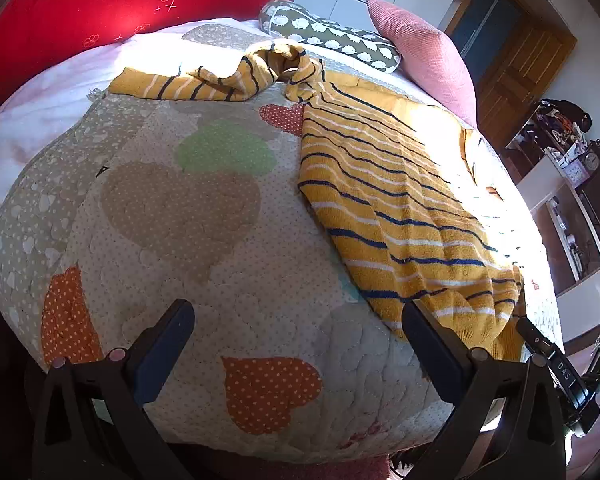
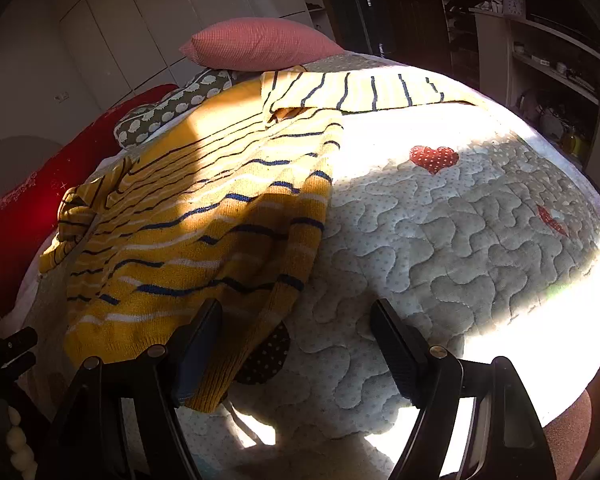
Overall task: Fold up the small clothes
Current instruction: 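Close the right gripper on the sweater hem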
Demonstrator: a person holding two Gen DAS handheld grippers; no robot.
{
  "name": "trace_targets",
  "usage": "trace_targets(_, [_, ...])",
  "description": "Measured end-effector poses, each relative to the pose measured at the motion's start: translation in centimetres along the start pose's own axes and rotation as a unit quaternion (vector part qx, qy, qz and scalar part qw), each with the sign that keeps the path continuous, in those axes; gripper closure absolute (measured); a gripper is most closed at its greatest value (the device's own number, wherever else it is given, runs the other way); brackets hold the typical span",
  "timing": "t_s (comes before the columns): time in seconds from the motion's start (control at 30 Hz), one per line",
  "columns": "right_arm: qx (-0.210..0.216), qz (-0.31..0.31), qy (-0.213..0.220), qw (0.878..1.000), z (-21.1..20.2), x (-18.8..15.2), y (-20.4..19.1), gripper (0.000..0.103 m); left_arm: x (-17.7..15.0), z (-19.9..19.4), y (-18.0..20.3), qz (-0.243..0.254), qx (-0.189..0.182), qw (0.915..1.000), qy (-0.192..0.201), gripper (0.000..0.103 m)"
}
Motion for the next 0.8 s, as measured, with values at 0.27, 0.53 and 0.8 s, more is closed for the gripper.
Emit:
trace_targets(0.27, [0.081,0.046,-0.031,0.995,-1.3,2.0,1.5,0.096,0.6,-0.6,-0.5,-0.006,0.003,1.0,0.006,0.0])
trace_targets(0.53, [-0.148,-0.019,0.001,0.989,-2.7,4.4,5.7,0.087,0.6,-0.5,-1.4,-0.015,0.015,0.9998,0.004,0.0])
trace_targets(0.8, [0.075,-0.177,0.036,0.981,-6.1,0.9,-8.3,0.073,0.5,-0.5,-2.7,-0.035,0.017,0.9992,0.007,0.0])
Point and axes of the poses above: each gripper's, at about its wrist camera, not at the fingertips, and z roughly the way its jaws point, y to its right, x to its top, the point moved 7 cm from there along z, roughly the way its jaws point, and after that the axes turned 12 degrees about -x, right-handed, at the moved point
